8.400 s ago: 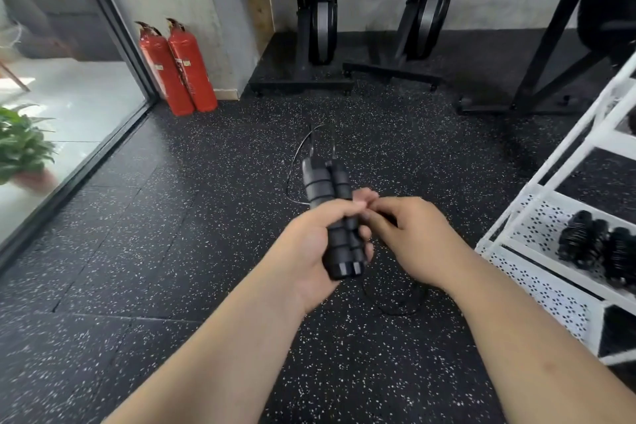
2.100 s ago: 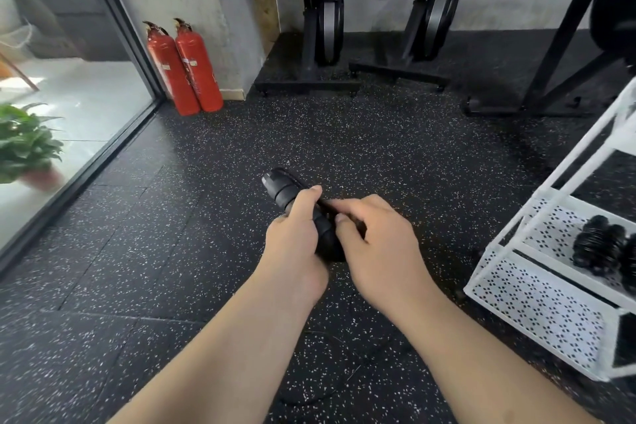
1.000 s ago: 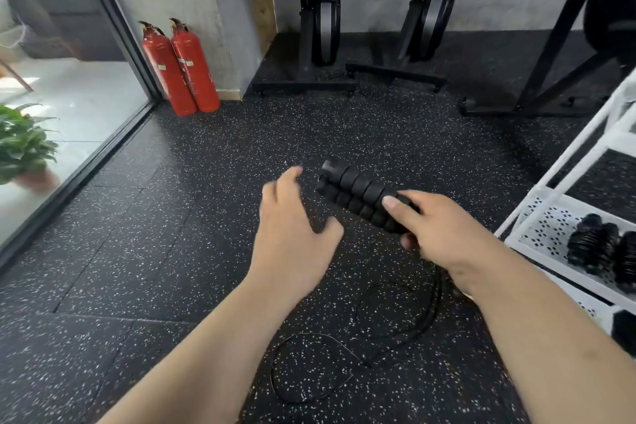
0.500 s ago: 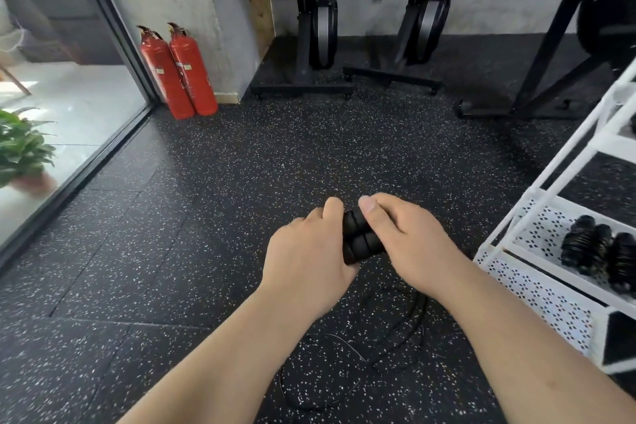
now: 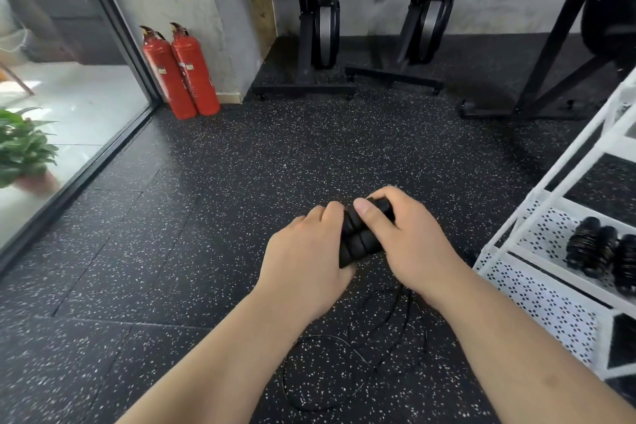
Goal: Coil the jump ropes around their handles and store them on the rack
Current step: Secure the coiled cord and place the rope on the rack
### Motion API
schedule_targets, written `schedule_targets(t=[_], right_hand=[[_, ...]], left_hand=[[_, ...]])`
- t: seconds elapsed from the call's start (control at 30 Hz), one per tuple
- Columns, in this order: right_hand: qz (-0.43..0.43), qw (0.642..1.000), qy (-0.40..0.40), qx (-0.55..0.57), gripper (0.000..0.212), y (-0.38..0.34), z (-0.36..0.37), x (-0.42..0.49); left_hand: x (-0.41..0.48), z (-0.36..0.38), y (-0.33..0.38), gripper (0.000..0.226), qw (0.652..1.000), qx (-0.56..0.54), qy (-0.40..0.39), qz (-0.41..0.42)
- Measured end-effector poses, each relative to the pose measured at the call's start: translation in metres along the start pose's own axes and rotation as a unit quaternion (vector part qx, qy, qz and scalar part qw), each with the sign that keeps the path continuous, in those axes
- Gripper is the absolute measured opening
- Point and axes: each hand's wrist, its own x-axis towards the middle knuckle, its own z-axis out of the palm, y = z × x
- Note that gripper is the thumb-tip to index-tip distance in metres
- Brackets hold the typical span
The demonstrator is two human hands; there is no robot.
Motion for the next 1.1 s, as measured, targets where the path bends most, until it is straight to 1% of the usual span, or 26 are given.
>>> schedule_targets(t=[0.2, 0.3, 0.37, 0.43, 0.53, 0.6, 0.63, 0.7, 0.73, 0.83, 0.87, 0.97, 1.03, 1.1], right_hand=[[-0.004, 0.999, 0.003, -0.040, 0.025, -0.004, 0.007, -0.002], [-0.007, 0.999, 0.013, -0.047, 0.027, -0.007, 0.011, -0.004], [-0.006, 0.999, 0.007, -0.044, 0.029, -0.008, 0.010, -0.004], [-0.001, 0.999, -0.015, -0.033, 0.036, -0.008, 0.001, -0.003], [0.013, 0.997, -0.080, -0.003, 0.059, -0.008, -0.023, 0.000], [0.035, 0.991, -0.125, 0.017, 0.067, -0.006, -0.034, -0.001], [0.038, 0.990, -0.137, -0.002, 0.069, -0.004, -0.036, -0.002], [0.024, 0.987, -0.144, -0.072, 0.065, -0.001, -0.035, -0.003], [0.013, 0.984, -0.148, -0.094, 0.057, 0.000, -0.034, -0.003], [-0.028, 0.975, -0.179, -0.130, 0.017, -0.004, -0.032, -0.007], [-0.041, 0.971, -0.185, -0.144, 0.010, -0.006, -0.031, -0.009], [-0.077, 0.963, -0.177, -0.187, 0.017, -0.013, -0.027, -0.015], [-0.100, 0.965, -0.146, -0.195, 0.021, -0.018, -0.025, -0.017], [-0.125, 0.970, -0.108, -0.180, 0.021, -0.021, -0.025, -0.016]], left_hand=[[-0.005, 0.006, 0.001, 0.052, 1.000, 0.020, 0.003, -0.024], [-0.006, 0.006, 0.004, 0.051, 0.999, 0.011, 0.014, -0.046], [-0.004, 0.004, 0.005, 0.047, 0.999, 0.014, 0.004, -0.052], [-0.001, 0.000, 0.003, 0.041, 0.999, 0.026, -0.015, -0.044], [0.004, -0.011, -0.004, 0.034, 0.998, 0.026, -0.029, -0.052], [0.007, -0.017, -0.008, 0.030, 0.997, 0.008, -0.021, -0.073], [0.008, -0.019, -0.011, 0.029, 0.997, 0.004, -0.017, -0.080], [0.011, -0.021, -0.017, 0.029, 0.995, 0.010, -0.024, -0.100], [0.011, -0.021, -0.021, 0.029, 0.993, 0.017, -0.031, -0.115], [0.012, -0.020, -0.031, 0.031, 0.986, 0.042, -0.050, -0.153], [0.012, -0.018, -0.032, 0.031, 0.984, 0.053, -0.057, -0.159], [0.009, -0.009, -0.030, 0.031, 0.980, 0.089, -0.080, -0.158], [0.007, -0.003, -0.029, 0.032, 0.977, 0.111, -0.093, -0.155], [0.005, 0.002, -0.029, 0.034, 0.974, 0.127, -0.111, -0.150]])
